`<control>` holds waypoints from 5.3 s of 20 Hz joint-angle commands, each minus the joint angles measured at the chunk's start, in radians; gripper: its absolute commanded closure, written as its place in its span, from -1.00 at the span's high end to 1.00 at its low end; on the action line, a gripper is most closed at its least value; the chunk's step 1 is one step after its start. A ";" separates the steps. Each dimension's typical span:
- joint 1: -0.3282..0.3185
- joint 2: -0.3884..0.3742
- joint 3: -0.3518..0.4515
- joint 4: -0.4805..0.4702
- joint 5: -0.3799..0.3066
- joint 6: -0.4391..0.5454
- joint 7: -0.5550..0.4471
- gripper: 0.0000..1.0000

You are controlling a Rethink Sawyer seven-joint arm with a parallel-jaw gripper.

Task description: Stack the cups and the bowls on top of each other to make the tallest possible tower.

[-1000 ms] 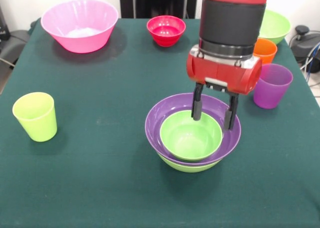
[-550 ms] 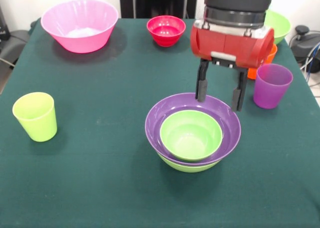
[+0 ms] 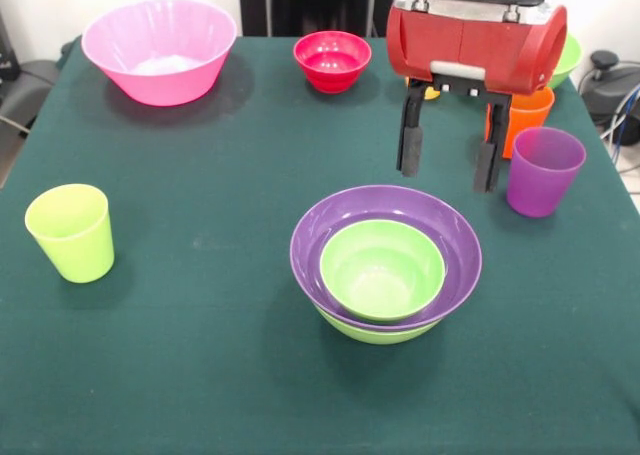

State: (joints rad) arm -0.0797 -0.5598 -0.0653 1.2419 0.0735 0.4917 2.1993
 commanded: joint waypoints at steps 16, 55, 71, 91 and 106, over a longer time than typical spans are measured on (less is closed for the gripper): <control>0.020 -0.038 0.061 0.224 -0.061 0.058 -0.007 1.00; 0.165 -0.168 -0.045 0.570 0.049 -0.134 0.211 1.00; 0.307 -0.159 -0.145 0.611 0.161 -0.161 0.279 1.00; 0.360 -0.151 -0.160 0.635 0.226 -0.155 0.320 1.00; 0.478 -0.087 -0.184 0.690 0.328 -0.252 0.407 1.00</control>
State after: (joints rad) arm 0.3788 -0.7432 -0.3082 1.8471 0.3577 0.3124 2.3621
